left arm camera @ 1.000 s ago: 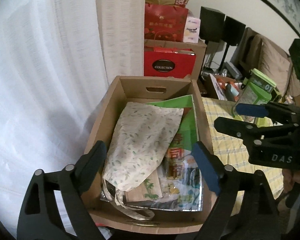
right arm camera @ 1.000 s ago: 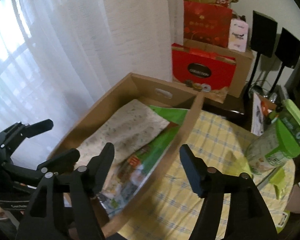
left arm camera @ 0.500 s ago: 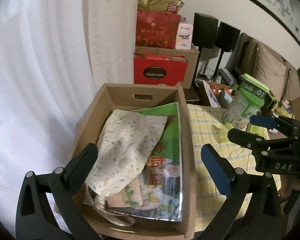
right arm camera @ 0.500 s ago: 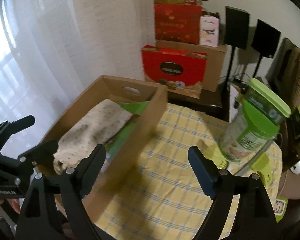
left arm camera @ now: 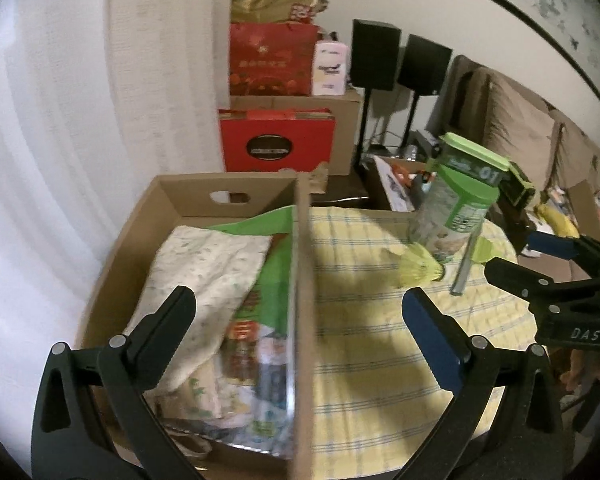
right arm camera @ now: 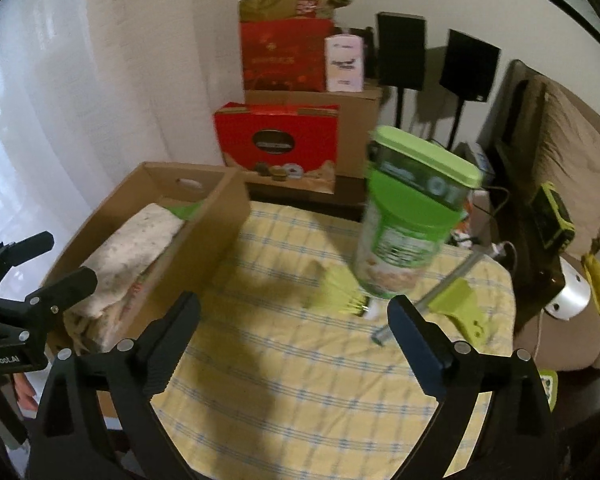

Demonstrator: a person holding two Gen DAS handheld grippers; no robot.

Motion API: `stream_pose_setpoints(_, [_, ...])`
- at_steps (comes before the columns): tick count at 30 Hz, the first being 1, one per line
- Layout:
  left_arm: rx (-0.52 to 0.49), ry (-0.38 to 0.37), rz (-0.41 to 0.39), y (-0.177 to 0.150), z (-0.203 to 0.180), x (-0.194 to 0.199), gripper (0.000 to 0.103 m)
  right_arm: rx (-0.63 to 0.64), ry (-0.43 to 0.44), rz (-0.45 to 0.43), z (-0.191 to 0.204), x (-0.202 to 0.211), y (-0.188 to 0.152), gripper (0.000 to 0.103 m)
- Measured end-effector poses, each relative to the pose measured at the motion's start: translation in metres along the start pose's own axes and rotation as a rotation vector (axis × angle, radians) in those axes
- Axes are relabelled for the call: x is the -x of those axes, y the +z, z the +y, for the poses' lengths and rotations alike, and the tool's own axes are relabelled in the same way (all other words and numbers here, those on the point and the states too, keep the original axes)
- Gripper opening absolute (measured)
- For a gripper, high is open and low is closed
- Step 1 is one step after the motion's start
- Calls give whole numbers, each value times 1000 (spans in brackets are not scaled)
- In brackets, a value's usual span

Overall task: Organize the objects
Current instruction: 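Move the left tool toward the yellow shuttlecock beside the canister, then grasp the shuttlecock with the left tool while the right tool reaches the green canister lid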

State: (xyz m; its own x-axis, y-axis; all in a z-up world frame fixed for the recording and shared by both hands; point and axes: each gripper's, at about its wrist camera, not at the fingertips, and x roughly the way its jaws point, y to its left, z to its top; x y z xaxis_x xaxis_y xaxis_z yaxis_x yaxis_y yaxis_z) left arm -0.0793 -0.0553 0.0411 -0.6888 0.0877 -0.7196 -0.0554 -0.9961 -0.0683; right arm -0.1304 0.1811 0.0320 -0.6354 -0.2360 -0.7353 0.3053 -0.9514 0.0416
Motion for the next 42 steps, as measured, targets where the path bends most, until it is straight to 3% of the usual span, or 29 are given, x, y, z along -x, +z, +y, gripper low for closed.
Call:
stream_pose_setpoints(16, [-84, -155, 77, 3, -82, -42, 103, -129, -85, 8, -107, 16, -29, 99])
stream_pose_setpoints(25, [-133, -191, 124, 0, -112, -77, 103, -175, -109, 39, -140, -6, -39, 98])
stream_pose_setpoints(30, [-152, -208, 146, 2, -124, -101, 102, -207, -76, 54, -146, -28, -44, 90])
stream_pose_setpoints(35, [-149, -214, 153, 6, -129, -125, 98, -221, -56, 68, -147, -47, -44, 84])
stream_pose_setpoints(42, [-163, -218, 189, 5, -136, -162, 82, -234, -45, 73, -151, -67, -43, 77])
